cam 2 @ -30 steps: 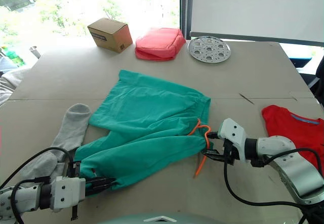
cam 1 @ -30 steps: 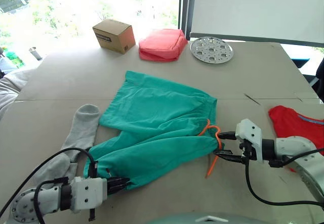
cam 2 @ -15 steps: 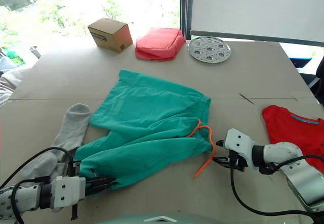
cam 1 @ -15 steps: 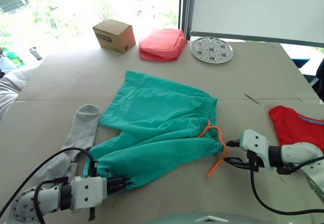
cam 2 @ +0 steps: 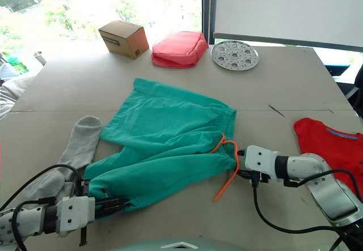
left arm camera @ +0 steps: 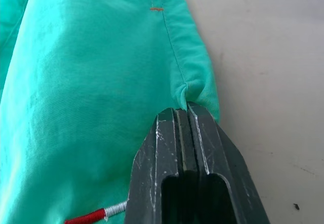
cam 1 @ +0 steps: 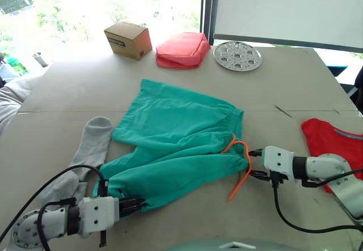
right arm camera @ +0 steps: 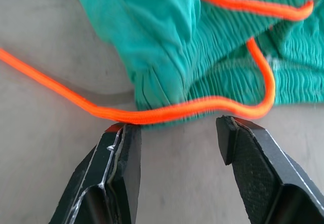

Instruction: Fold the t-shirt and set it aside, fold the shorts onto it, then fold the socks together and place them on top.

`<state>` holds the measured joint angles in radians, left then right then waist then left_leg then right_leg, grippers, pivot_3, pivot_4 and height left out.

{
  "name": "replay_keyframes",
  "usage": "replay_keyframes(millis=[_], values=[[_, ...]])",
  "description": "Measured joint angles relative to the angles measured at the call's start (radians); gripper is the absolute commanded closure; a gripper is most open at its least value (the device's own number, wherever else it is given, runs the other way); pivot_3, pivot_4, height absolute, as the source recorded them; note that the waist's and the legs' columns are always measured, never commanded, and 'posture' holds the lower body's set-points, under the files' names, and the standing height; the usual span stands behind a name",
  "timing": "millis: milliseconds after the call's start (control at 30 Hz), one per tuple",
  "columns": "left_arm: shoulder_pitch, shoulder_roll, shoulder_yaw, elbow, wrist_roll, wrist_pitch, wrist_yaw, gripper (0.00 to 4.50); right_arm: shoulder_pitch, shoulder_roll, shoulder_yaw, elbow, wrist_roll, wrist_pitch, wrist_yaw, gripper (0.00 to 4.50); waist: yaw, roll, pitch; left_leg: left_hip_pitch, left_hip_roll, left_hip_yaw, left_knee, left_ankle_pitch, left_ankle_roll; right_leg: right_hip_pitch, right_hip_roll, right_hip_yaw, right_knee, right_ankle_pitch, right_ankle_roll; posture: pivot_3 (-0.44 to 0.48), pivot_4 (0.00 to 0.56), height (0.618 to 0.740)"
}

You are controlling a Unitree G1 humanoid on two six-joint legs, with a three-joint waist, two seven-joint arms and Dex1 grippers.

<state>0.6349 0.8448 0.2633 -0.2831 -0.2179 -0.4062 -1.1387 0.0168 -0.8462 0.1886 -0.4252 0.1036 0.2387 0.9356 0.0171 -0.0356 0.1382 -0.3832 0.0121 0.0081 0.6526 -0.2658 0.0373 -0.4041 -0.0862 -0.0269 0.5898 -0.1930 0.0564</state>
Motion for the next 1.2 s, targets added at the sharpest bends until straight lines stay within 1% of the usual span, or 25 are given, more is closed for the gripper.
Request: replay_keyframes(millis=[200,400,433,467,500,533,567,600,633,700,800,833,900,933,1000,1033,1067,1100,1133,1167,1200], values=[[0.004,0.000,0.000,0.000,0.000,0.000,0.001,4.50,-0.005,0.008,0.000,-0.080,0.040,0.063,0.013,1.95,-0.001,0.000,0.000,0.000,0.000,0.000,0.000,0.000,0.000,0.000,0.000,0.000,0.000,0.000,0.000,0.000,0.150,0.739],[0.008,0.000,0.000,0.000,0.000,-0.001,0.001,4.50,-0.005,0.008,0.016,-0.073,0.017,0.087,0.009,1.95,-0.001,0.000,0.000,0.000,0.000,0.000,0.000,0.000,0.000,0.000,0.000,0.000,0.000,0.000,0.000,0.000,0.150,0.739],[0.009,0.000,0.000,0.000,0.000,-0.001,0.001,4.50,-0.008,0.013,0.025,-0.062,0.011,0.085,0.007,2.33,-0.001,0.000,0.000,0.000,0.000,0.000,0.000,0.000,0.000,0.000,0.000,0.000,0.000,0.000,0.000,0.000,0.150,0.739],[0.009,0.000,0.000,0.000,0.000,-0.001,0.001,4.50,-0.010,0.017,0.028,-0.056,0.009,0.085,0.006,2.45,-0.001,0.000,0.000,0.000,0.000,0.000,0.000,0.000,0.000,0.000,0.000,0.000,0.000,0.000,0.000,0.000,0.150,0.739],[0.010,0.000,0.000,0.000,0.000,0.000,0.001,4.50,-0.015,0.026,0.034,-0.046,0.006,0.085,0.006,2.75,-0.002,0.000,0.000,0.000,0.000,0.000,0.000,0.000,0.000,0.000,0.000,0.000,0.000,0.000,0.000,0.000,0.150,0.739],[0.011,0.000,0.000,0.000,-0.001,-0.001,0.001,4.50,-0.019,0.034,0.039,-0.038,0.003,0.085,0.005,3.12,-0.002,0.000,0.000,0.000,0.000,0.000,0.000,0.000,0.000,0.000,0.000,0.000,0.000,0.000,0.000,0.000,0.150,0.739],[0.011,0.000,0.000,0.000,-0.001,0.000,0.001,4.50,-0.024,0.039,0.041,-0.034,0.001,0.086,0.005,3.73,-0.001,0.000,0.000,0.000,0.000,0.000,0.000,0.000,0.000,0.000,0.000,0.000,0.000,0.000,0.000,0.000,0.150,0.739],[0.013,0.000,0.000,0.000,-0.001,0.000,0.001,4.50,-0.027,0.044,0.042,-0.032,-0.001,0.086,0.005,4.14,-0.001,0.000,0.000,0.000,0.000,0.000,0.000,0.000,0.000,0.000,0.000,0.000,0.000,0.000,0.000,0.000,0.150,0.739],[0.013,0.000,0.000,0.000,-0.001,0.000,0.001,4.50,-0.030,0.048,0.042,-0.032,-0.001,0.086,0.004,4.43,-0.001,0.000,0.000,0.000,0.000,0.000,0.000,0.000,0.000,0.000,0.000,0.000,0.000,0.000,0.000,0.000,0.150,0.739],[0.013,0.000,0.000,0.000,-0.003,0.002,0.001,4.50,-0.034,0.050,0.042,-0.032,-0.001,0.087,0.005,4.43,-0.001,0.000,0.000,0.000,0.000,0.000,0.000,0.000,0.000,0.000,0.000,0.000,0.000,0.000,0.000,0.000,0.150,0.739],[0.021,0.001,0.003,-0.005,-0.048,0.044,-0.009,4.50,-0.033,0.045,0.037,-0.038,0.023,0.109,0.022,4.43,-0.001,0.000,0.000,0.000,0.000,0.000,0.000,0.000,0.000,0.000,0.000,0.000,0.000,0.000,0.000,0.000,0.150,0.739],[0.047,0.014,0.012,-0.039,-0.145,0.147,-0.018,4.50,-0.017,0.017,0.017,-0.060,0.056,0.130,0.050,4.43,-0.001,0.000,0.001,-0.001,0.000,-0.001,0.000,0.000,0.000,0.000,0.000,0.000,0.001,0.000,0.000,0.000,0.150,0.739],[0.110,0.059,0.073,-0.103,-0.316,0.325,-0.037,4.50,0.015,-0.073,-0.045,-0.103,0.111,0.164,0.106,4.43,0.000,0.001,0.002,0.000,0.000,-0.001,0.000,0.000,0.000,0.000,-0.001,-0.001,0.000,0.000,0.000,0.000,0.150,0.739],[0.144,0.104,0.122,-0.140,-0.423,0.438,-0.076,4.50,0.024,-0.113,-0.099,-0.125,0.163,0.197,0.140,4.43,0.000,0.001,0.002,0.000,0.001,-0.002,0.001,0.000,0.000,0.000,-0.001,-0.001,0.001,0.000,0.000,0.000,0.150,0.739],[0.197,0.171,0.215,-0.193,-0.571,0.593,-0.151,4.50,0.039,-0.164,-0.179,-0.174,0.247,0.247,0.191,4.43,-0.001,0.001,0.002,0.000,0.001,-0.002,0.000,0.000,0.000,0.000,0.000,-0.002,0.001,-0.001,0.001,0.000,0.150,0.739],[0.266,0.231,0.326,-0.220,-0.704,0.759,-0.245,4.50,0.069,-0.216,-0.253,-0.214,0.331,0.303,0.244,4.43,-0.002,0.001,0.002,0.000,0.002,-0.002,0.001,0.000,0.000,0.000,0.000,-0.001,0.002,-0.002,0.003,0.000,0.150,0.739],[0.311,0.281,0.421,-0.225,-0.801,0.891,-0.321,4.50,0.091,-0.270,-0.312,-0.248,0.400,0.348,0.291,4.43,-0.002,0.001,0.003,0.000,0.002,-0.002,0.000,0.000,0.000,0.000,0.000,-0.002,0.001,-0.003,0.003,0.000,0.150,0.739],[0.319,0.304,0.471,-0.225,-0.848,0.956,-0.358,4.50,0.090,-0.292,-0.346,-0.272,0.433,0.369,0.312,4.43,-0.002,0.003,0.003,0.000,0.002,-0.002,0.000,0.000,0.000,0.000,0.000,-0.002,0.000,-0.003,0.003,0.000,0.150,0.739],[0.279,0.337,0.536,-0.212,-0.924,1.062,-0.394,4.50,0.077,-0.306,-0.406,-0.288,0.488,0.410,0.330,4.43,-0.001,0.005,0.003,0.001,0.001,-0.002,0.000,0.000,0.000,0.000,0.000,-0.002,0.001,-0.003,0.004,0.000,0.150,0.739],[0.236,0.364,0.565,-0.190,-0.969,1.121,-0.400,4.50,0.059,-0.322,-0.433,-0.287,0.523,0.437,0.334,4.43,0.000,0.006,0.003,0.001,0.001,-0.002,0.000,0.000,0.000,0.001,0.000,-0.002,0.001,-0.003,0.004,0.000,0.150,0.739],[0.108,0.391,0.544,-0.146,-1.011,1.162,-0.364,4.50,0.005,-0.329,-0.435,-0.276,0.538,0.458,0.322,4.43,0.000,0.008,0.003,0.003,0.000,-0.002,0.000,0.000,0.000,0.002,0.000,-0.002,0.001,-0.003,0.004,0.000,0.150,0.739]])
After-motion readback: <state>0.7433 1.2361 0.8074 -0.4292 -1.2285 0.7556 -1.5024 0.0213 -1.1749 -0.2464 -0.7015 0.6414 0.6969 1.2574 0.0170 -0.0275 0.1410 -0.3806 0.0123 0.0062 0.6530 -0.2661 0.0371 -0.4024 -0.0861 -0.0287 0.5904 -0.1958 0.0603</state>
